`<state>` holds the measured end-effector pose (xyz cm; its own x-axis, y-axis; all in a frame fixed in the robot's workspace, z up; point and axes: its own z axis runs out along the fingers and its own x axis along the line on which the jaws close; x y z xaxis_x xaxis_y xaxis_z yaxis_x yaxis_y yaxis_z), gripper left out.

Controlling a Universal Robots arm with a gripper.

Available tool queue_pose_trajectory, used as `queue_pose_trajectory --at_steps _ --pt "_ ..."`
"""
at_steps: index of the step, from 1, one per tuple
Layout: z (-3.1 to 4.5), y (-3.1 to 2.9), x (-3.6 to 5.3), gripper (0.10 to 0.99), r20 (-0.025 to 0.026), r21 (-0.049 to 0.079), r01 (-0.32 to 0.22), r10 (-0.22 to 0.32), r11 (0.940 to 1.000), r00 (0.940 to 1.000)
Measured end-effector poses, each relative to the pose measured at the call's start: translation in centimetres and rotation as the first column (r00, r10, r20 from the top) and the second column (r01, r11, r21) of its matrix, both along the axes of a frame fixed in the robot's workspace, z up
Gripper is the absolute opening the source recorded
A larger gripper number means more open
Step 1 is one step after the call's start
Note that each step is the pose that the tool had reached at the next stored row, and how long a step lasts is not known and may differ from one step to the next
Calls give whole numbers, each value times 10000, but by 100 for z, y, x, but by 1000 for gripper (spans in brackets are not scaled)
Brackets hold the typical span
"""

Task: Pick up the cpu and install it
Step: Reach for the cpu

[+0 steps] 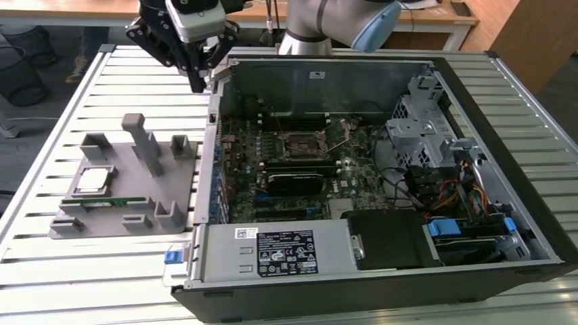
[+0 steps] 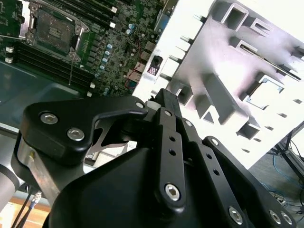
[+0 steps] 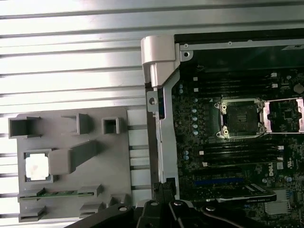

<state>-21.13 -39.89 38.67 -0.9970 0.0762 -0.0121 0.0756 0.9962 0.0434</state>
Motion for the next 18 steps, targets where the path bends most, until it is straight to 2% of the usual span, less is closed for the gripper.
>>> queue_pose_trajectory --at_steps 18 --pt "-18 0 -101 106 -43 1 0 0 10000 10000"
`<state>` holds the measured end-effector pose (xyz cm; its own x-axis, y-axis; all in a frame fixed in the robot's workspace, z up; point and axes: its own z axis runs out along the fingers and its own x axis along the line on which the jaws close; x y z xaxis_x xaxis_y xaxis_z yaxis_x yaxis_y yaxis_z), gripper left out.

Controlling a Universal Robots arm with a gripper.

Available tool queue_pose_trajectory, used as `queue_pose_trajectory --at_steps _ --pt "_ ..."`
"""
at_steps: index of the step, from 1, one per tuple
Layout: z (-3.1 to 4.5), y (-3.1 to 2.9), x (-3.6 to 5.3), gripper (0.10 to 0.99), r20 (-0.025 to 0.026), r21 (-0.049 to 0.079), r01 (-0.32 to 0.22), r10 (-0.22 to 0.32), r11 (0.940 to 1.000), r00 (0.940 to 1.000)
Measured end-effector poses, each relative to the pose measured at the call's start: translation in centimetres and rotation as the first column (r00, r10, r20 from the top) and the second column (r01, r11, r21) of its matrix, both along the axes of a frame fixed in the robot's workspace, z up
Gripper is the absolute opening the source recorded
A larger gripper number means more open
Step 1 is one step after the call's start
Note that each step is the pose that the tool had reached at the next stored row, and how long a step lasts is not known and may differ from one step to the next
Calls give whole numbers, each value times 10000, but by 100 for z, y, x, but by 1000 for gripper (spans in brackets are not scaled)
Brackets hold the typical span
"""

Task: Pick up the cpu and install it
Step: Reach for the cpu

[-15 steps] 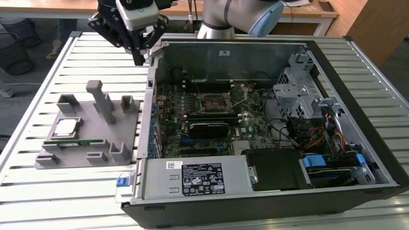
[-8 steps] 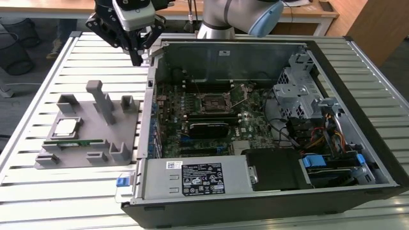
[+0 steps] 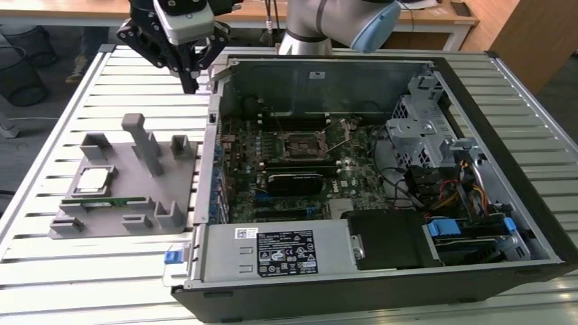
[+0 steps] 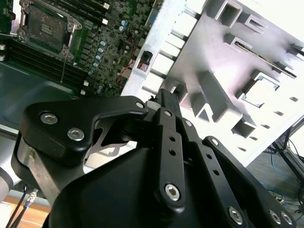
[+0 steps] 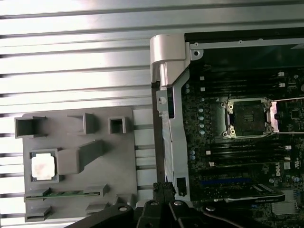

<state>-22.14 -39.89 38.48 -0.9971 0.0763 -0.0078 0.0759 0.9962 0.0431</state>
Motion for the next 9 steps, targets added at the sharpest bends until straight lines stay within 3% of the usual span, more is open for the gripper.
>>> queue_pose_trajectory --at_steps 9 --pt "-9 0 -50 106 -24 0 0 0 10000 10000"
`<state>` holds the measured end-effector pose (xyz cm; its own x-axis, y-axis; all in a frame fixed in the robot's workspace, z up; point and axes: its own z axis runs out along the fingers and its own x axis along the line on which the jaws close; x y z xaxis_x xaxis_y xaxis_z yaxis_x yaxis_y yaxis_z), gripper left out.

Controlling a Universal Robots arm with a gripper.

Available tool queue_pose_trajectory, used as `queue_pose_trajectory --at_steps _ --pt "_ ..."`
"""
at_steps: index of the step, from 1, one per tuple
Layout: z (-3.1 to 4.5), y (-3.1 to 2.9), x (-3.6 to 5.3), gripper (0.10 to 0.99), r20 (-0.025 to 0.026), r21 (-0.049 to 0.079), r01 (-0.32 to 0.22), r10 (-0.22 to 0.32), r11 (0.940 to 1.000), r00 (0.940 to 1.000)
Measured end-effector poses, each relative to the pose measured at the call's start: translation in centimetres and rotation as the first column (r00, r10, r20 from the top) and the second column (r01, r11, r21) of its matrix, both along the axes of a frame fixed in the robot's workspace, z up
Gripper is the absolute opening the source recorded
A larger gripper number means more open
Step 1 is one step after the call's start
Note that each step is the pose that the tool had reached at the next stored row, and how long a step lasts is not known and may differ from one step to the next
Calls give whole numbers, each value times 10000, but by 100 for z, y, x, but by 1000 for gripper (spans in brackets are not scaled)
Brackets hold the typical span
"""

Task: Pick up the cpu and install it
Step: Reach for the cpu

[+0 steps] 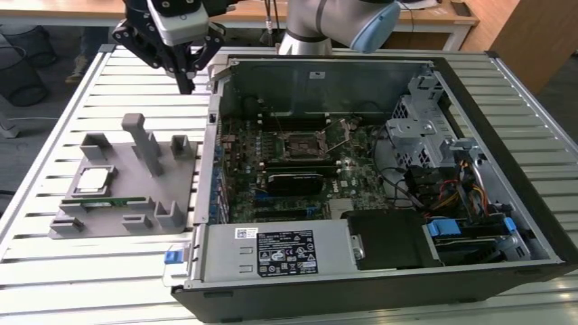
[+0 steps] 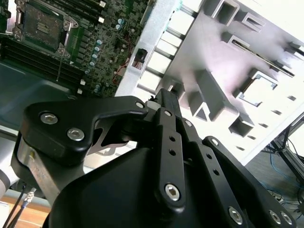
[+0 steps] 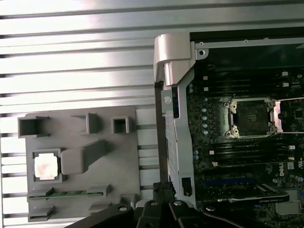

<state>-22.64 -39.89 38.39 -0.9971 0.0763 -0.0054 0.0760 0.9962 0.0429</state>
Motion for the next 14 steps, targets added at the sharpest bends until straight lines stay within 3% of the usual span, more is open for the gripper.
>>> queue_pose_trajectory --at_steps 10,11,14 --pt "-10 0 -54 106 -26 0 0 0 10000 10000" --pt "-47 0 -244 106 -106 0 0 0 10000 9999" --pt "-53 0 -279 106 -121 0 0 0 10000 9999"
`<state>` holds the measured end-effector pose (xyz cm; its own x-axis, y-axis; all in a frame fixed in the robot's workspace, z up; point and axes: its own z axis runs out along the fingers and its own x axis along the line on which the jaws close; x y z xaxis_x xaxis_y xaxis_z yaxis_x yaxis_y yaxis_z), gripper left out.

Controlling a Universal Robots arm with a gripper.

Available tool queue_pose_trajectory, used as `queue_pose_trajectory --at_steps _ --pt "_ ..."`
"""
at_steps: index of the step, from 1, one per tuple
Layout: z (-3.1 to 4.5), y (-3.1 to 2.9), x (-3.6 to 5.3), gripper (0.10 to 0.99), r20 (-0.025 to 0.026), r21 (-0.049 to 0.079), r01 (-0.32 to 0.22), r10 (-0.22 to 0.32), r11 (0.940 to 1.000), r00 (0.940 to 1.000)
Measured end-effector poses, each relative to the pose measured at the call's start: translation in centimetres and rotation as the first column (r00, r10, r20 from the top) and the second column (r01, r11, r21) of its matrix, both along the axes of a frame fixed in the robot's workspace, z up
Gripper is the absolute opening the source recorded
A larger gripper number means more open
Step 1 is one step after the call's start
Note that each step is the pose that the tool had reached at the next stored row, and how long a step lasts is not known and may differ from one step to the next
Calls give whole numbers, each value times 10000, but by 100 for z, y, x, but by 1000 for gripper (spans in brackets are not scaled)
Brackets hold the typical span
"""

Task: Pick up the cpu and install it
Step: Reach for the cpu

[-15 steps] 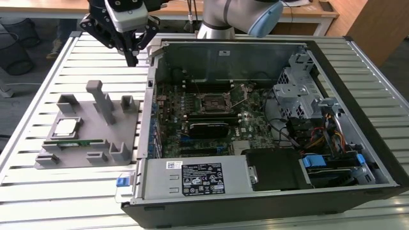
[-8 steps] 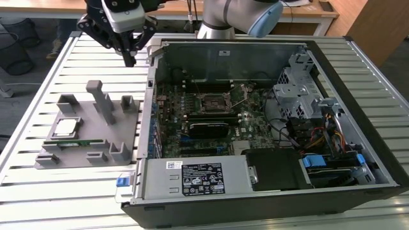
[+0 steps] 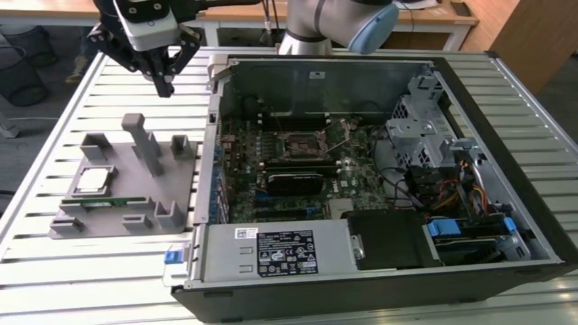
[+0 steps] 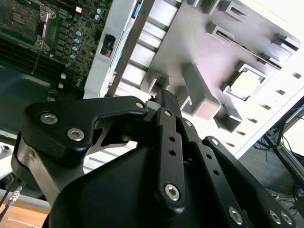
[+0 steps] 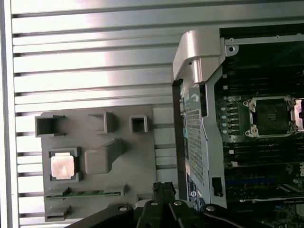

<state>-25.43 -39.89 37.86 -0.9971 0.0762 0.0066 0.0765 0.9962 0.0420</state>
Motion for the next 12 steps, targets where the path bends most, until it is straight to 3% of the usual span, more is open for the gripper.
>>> queue_pose_trajectory --at_steps 12 --pt "-12 0 -68 106 -31 0 0 0 10000 10000"
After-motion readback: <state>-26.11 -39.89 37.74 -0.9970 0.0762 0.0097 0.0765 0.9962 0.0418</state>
